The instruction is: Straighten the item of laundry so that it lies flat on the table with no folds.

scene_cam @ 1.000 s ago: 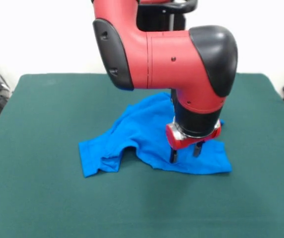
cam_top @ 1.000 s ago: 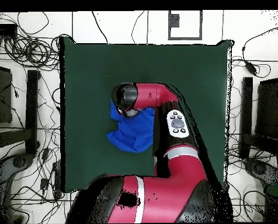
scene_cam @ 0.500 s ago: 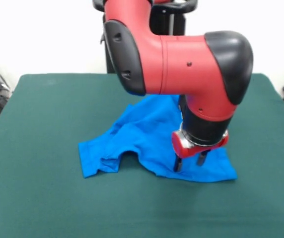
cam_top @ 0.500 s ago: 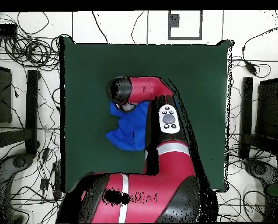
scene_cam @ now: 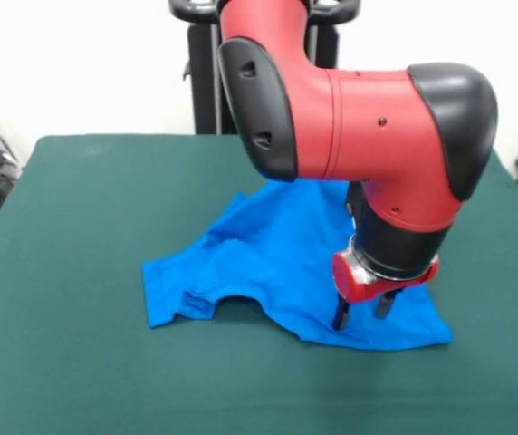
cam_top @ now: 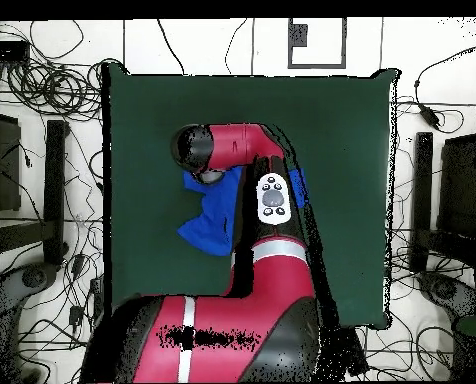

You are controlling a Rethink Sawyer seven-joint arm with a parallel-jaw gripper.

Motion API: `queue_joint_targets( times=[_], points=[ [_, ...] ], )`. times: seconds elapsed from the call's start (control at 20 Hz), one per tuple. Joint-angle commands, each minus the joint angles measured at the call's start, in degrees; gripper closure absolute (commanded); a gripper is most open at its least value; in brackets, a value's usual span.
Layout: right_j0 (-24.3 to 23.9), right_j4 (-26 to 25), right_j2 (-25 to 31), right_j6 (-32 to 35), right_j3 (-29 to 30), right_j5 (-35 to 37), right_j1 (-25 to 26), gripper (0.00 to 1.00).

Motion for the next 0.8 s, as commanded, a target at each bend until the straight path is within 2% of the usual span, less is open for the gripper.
queue_joint_targets(
  times=[0.05, 0.35, 0.8],
  points=[
    [3.88, 3.68, 2.4, 17.8, -2.25, -3.53, 4.43, 0.0],
    [5.4, 5.38, 0.93, 19.14, -3.94, -2.34, 4.83, 0.0],
    [7.68, 8.68, -0.83, 20.77, -9.77, 1.51, 6.62, 0.0]
  ],
)
